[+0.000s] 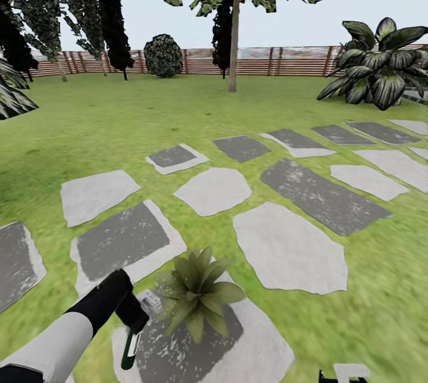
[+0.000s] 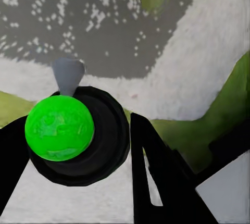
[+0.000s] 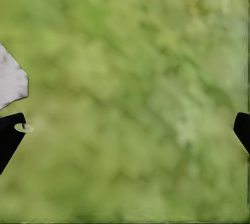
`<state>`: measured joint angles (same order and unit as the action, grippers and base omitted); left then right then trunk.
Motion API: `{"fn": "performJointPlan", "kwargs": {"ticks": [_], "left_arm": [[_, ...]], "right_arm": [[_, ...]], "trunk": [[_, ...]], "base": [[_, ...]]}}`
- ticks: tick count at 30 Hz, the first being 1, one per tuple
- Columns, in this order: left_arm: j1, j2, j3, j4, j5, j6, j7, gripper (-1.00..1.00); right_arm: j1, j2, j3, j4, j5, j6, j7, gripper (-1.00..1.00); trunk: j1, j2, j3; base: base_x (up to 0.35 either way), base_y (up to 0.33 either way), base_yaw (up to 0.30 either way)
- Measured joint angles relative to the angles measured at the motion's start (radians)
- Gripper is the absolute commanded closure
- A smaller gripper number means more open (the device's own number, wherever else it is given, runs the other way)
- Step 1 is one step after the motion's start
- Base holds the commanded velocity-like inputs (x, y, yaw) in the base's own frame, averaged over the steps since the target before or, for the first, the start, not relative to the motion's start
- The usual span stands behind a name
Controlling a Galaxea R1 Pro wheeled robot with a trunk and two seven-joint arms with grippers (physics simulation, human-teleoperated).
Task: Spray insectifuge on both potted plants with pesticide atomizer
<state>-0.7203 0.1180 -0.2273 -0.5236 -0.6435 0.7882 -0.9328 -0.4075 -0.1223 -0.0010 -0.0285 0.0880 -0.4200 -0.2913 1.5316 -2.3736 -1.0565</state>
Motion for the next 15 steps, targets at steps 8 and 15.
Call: {"fn": "performJointPlan", "kwargs": {"ticks": [8,15], "left_arm": [[-0.001,0.000,0.000,-0.001,-0.002,0.020,0.000,1.00],[-0.002,0.000,-0.001,-0.001,-0.003,0.021,0.000,1.00]], "right_arm": [[0.000,0.006,0.001,0.000,0.002,0.000,0.000,-1.00],[0.000,0.006,0.001,0.000,0.002,0.000,0.000,-1.00]], "trunk": [[0.000,0.000,0.000],[0.000,0.000,0.000]], "base": [[-0.183,-0.222,0.193],[-0.006,-0.262,0.268]]}}
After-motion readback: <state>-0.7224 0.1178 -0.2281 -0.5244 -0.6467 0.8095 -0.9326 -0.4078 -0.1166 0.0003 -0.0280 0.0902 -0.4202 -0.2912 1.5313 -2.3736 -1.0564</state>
